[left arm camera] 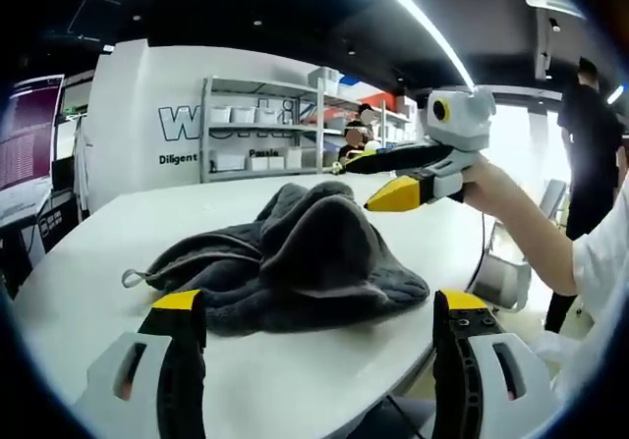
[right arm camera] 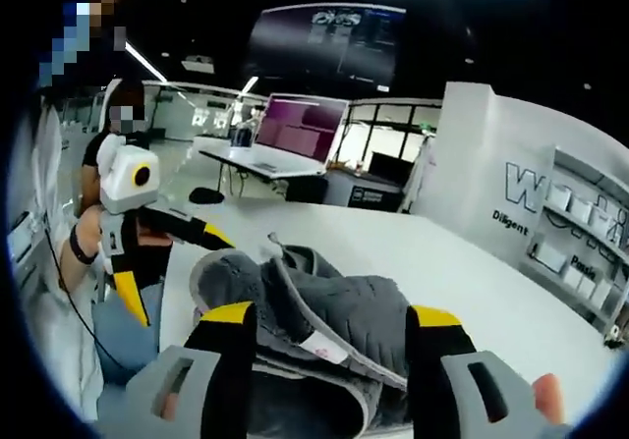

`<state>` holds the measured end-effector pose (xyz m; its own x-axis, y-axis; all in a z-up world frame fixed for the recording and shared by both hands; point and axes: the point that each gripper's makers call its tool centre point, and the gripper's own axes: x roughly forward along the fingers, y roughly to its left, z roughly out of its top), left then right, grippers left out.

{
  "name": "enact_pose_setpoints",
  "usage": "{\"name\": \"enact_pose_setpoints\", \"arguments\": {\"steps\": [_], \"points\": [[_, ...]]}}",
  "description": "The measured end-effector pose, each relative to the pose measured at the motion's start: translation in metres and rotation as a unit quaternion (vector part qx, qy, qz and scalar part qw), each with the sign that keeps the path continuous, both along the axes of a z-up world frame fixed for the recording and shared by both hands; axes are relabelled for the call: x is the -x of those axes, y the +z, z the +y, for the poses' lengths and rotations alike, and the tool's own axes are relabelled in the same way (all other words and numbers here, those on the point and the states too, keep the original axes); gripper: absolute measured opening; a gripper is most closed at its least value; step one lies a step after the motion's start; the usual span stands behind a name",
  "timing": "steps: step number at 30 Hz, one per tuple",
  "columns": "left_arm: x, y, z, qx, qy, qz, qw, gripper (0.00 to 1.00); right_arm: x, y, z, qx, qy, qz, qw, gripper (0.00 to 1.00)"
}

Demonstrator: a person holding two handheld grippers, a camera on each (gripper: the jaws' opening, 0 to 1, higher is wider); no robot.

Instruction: Open the folded towel by lifting each exposed corner and separating the folded layers until the towel lies flat within the target outline without major curled edges

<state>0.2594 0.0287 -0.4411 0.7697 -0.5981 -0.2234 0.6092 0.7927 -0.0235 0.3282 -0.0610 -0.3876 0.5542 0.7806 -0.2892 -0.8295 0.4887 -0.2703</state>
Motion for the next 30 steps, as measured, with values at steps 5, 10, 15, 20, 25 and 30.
{"name": "enact_pose_setpoints", "arguments": {"steps": [5,10,15,20,25,30], "points": [[-0.001,0.000,0.001,0.002,0.001,0.001,1.0000,0.95,0.003,-0.007,0.017,0.019,0.036,0.001,0.9992,0.32],[-0.001,-0.001,0.003,0.004,0.001,0.002,1.0000,0.95,0.004,-0.015,0.023,0.043,0.045,0.008,0.9980,0.22],[-0.002,-0.001,0.006,0.008,0.005,0.002,0.9999,0.95,0.007,-0.017,0.026,0.046,0.062,0.012,0.9970,0.07],[-0.001,-0.001,0.006,0.010,0.006,0.002,0.9999,0.95,0.006,-0.014,0.025,0.051,0.063,0.003,0.9967,0.00],[0.000,0.001,0.006,0.014,0.005,0.002,0.9999,0.95,0.000,0.009,0.018,0.034,0.043,-0.023,0.9982,0.00],[0.002,0.003,0.005,0.018,0.002,0.002,0.9998,0.95,-0.009,0.041,0.007,0.019,0.017,-0.053,0.9983,0.00]]}}
